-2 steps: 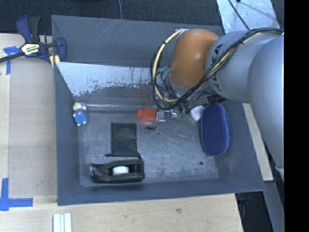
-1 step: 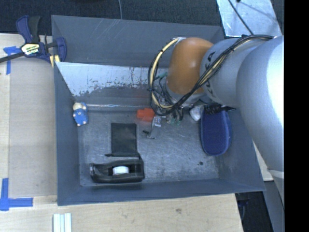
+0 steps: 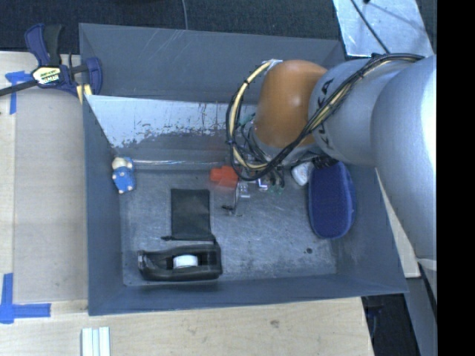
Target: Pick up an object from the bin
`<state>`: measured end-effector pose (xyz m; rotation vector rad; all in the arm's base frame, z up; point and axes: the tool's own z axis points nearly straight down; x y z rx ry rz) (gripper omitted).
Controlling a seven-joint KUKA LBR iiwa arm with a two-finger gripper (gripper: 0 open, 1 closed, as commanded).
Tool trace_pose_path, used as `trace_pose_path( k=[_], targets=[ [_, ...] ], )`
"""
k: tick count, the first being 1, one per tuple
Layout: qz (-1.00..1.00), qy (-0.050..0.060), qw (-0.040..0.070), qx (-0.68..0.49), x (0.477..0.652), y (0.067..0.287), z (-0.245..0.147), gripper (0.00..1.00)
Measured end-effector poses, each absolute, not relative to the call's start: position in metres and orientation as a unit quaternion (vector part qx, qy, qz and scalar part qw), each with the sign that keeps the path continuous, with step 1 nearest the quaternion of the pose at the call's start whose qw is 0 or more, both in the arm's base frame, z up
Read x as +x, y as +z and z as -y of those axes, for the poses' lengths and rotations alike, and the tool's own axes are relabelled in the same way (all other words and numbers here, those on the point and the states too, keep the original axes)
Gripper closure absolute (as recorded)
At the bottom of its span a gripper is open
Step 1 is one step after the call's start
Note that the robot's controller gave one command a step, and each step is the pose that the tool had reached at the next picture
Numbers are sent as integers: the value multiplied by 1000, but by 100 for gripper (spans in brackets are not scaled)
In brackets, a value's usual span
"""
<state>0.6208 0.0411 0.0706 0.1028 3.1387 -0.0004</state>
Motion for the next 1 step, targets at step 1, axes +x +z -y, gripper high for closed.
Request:
trace_pose_path(
  k=[1],
  targets=[
    [-999,0,2,33,622,72,-41,100]
  ],
)
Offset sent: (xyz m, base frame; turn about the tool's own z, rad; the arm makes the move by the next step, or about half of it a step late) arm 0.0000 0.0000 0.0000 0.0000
